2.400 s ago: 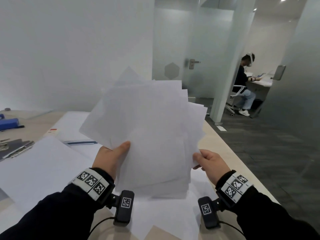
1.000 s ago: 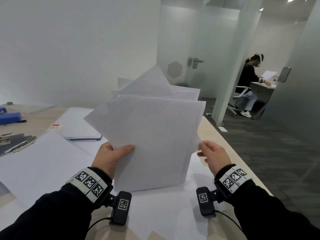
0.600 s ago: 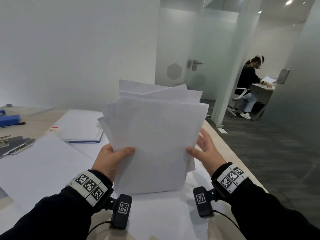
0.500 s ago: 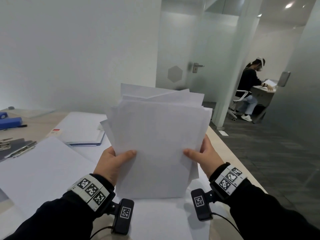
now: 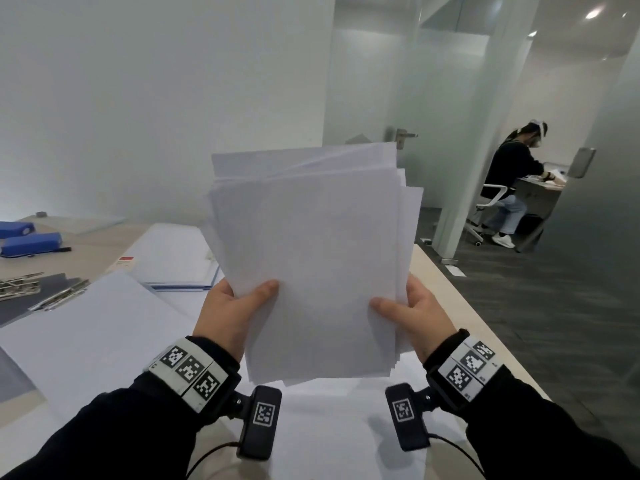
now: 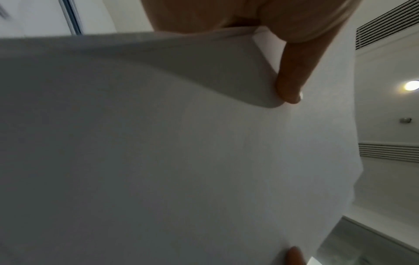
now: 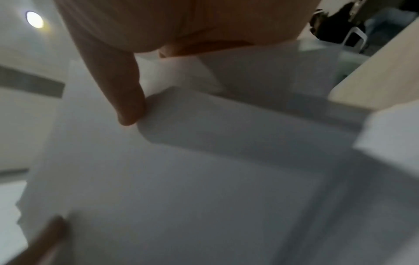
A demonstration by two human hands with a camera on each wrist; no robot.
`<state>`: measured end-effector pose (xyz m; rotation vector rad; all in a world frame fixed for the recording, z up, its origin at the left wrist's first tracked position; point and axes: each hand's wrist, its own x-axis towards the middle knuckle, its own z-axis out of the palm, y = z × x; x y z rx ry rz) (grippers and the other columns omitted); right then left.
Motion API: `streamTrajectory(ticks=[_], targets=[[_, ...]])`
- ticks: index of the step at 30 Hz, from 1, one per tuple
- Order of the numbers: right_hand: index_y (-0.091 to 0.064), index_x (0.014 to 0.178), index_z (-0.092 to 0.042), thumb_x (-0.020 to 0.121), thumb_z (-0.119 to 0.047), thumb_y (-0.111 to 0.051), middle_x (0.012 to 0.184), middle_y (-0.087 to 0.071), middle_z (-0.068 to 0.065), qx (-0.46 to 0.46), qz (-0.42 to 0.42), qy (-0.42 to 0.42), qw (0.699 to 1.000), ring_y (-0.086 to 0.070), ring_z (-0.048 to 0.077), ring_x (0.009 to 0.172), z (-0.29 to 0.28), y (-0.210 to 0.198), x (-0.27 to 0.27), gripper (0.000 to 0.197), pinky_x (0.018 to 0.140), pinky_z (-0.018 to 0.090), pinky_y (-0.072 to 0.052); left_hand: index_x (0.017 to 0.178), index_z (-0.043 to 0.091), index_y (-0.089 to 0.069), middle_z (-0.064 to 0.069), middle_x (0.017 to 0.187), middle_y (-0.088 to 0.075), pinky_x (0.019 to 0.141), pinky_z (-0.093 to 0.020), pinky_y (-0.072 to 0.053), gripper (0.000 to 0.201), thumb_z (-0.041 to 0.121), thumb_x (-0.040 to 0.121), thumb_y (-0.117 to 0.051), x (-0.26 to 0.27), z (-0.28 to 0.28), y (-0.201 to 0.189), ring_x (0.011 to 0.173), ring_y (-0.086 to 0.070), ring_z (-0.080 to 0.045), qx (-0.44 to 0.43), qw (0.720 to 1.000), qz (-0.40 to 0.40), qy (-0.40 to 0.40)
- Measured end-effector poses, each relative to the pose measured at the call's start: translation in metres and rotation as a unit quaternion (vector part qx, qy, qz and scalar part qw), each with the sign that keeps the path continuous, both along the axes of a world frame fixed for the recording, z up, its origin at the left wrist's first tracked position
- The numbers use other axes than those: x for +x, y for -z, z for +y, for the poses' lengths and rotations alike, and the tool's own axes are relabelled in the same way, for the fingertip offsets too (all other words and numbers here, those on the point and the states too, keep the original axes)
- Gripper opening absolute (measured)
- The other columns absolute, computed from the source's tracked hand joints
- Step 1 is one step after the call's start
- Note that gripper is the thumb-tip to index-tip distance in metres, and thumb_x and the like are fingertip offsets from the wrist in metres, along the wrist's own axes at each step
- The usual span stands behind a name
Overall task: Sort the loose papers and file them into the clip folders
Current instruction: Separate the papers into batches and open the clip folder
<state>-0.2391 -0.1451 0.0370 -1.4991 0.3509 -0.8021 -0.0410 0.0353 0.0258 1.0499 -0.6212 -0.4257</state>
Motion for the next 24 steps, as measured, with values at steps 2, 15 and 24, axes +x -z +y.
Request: streamTrajectory(ticks=[2,15,24], targets=[[-0.068,0.108,-0.008,0.079,-0.003,-0.075,0.101,-0.075,0.009,-0.011,0.082,0.012,0.997,-0.070,0.034,0.099,-0.001,0.018,-0.004,0.030,0.082,0.039,-0.057,0.102,0.008,-0.071,-0.011,0.096,-0.077,0.067,-0.033,-0.059,0.051,0.025,0.057,-0.086,0.001,0.001,0.005,0.083,-0.074,-0.026,0.014,1.000,-0.009,0.014],[-0.066,0.113,-0.003,0.079,-0.002,-0.076,0.106,-0.073,0.013,0.022,0.031,0.039,0.999,-0.070,0.031,0.098,0.003,0.028,-0.008,0.036,0.083,0.040,-0.057,0.107,0.015,-0.072,-0.007,0.100,-0.076,0.080,-0.041,-0.056,0.045,0.025,0.065,-0.083,-0.011,0.000,0.006,0.091,-0.074,-0.028,0.081,0.995,-0.040,0.035],[-0.065,0.109,-0.010,0.071,-0.016,-0.075,0.101,-0.075,0.007,0.002,-0.014,0.076,0.997,-0.072,0.025,0.091,0.010,0.021,0.005,0.040,0.077,0.036,-0.059,0.107,0.023,-0.071,-0.002,0.100,-0.077,0.082,-0.044,-0.058,0.055,0.039,0.056,-0.086,-0.023,-0.012,0.002,0.092,-0.074,-0.024,0.079,0.994,-0.069,-0.001]])
